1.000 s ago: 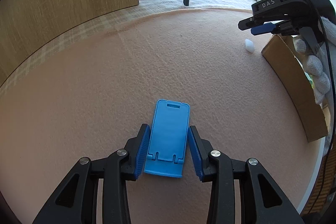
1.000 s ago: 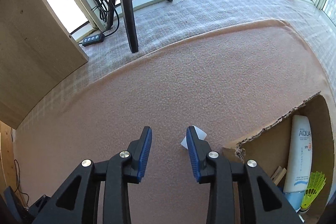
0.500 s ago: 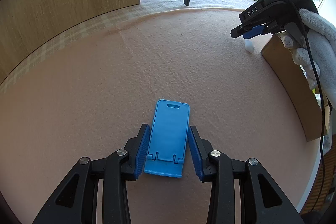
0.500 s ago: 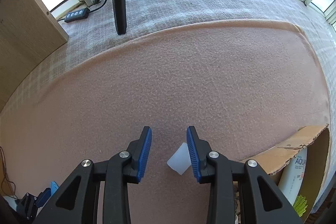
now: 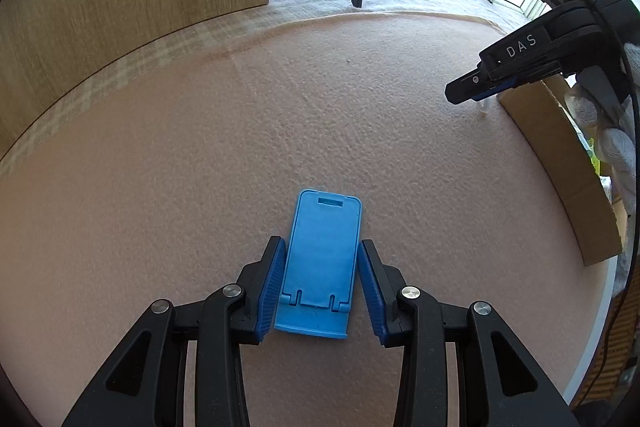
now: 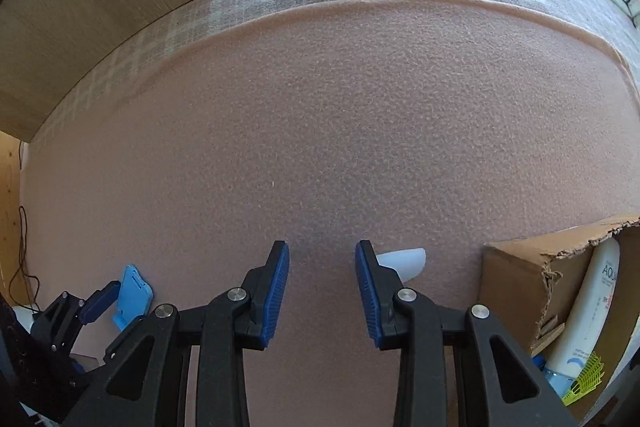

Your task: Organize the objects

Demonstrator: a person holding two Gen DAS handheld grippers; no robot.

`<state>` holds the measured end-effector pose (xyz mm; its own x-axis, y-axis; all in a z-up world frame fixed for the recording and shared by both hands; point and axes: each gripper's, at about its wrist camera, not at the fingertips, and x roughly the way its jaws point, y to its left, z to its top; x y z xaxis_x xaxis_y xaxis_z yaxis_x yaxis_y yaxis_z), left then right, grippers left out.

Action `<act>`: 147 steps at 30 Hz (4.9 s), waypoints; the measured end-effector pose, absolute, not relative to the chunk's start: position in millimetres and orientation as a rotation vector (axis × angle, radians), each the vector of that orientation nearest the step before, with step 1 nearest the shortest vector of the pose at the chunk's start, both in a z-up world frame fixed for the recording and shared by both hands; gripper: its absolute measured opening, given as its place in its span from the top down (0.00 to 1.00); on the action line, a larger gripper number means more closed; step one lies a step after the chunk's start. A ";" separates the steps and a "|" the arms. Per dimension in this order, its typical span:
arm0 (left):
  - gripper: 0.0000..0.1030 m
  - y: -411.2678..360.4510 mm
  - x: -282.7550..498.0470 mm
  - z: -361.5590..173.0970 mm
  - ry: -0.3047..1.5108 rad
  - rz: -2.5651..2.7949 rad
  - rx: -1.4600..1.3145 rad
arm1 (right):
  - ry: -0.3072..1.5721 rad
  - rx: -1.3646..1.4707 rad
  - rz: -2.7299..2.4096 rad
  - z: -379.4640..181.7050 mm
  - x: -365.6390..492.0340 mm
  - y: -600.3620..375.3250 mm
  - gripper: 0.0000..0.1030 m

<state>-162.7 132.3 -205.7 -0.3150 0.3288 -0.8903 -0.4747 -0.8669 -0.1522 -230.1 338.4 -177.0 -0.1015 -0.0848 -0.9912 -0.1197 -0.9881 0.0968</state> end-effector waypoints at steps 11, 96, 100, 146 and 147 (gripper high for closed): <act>0.61 126.9 -155.5 -203.1 0.173 2.199 -1.452 | 0.329 -1.832 2.299 -164.6 -212.4 363.3 0.69; 0.61 441.3 -132.3 -123.0 0.270 2.155 -1.231 | 0.437 -1.553 2.604 -88.0 6.6 533.1 0.79; 0.60 454.7 -131.4 -125.9 0.278 2.128 -1.233 | 0.440 -1.552 2.625 -89.0 6.1 537.3 0.74; 0.41 269.2 -59.4 -60.2 0.126 2.419 -1.239 | 0.309 -1.462 2.824 -47.8 5.0 426.0 0.47; 0.41 261.0 -56.3 -58.6 0.118 2.430 -1.240 | 0.302 -1.464 2.832 -46.6 4.6 419.7 0.47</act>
